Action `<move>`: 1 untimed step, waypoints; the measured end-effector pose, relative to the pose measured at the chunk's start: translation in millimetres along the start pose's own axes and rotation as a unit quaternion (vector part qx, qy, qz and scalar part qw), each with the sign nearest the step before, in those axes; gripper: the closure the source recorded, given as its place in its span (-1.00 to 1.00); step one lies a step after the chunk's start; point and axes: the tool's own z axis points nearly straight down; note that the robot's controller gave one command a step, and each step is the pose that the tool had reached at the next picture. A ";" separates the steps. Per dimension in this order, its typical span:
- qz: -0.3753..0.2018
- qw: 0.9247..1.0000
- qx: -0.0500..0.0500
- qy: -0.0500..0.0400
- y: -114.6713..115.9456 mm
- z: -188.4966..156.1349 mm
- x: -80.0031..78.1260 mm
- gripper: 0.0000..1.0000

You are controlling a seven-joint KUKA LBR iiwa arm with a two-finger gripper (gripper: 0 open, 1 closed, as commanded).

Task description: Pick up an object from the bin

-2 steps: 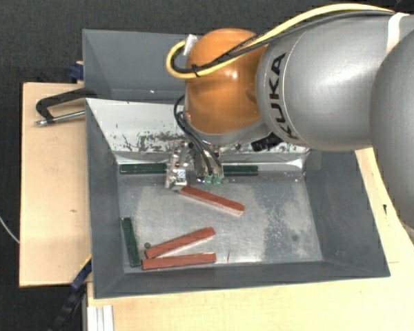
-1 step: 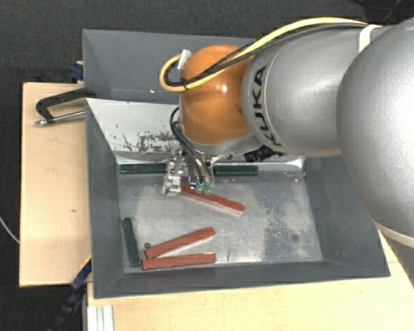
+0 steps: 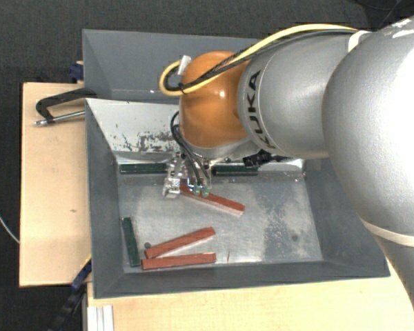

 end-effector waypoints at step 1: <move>-0.109 0.994 0.001 0.001 -5.2 -50.6 30.5 1.00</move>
Offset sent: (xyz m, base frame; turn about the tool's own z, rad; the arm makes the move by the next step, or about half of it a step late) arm 0.0055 0.0538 0.0040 0.0735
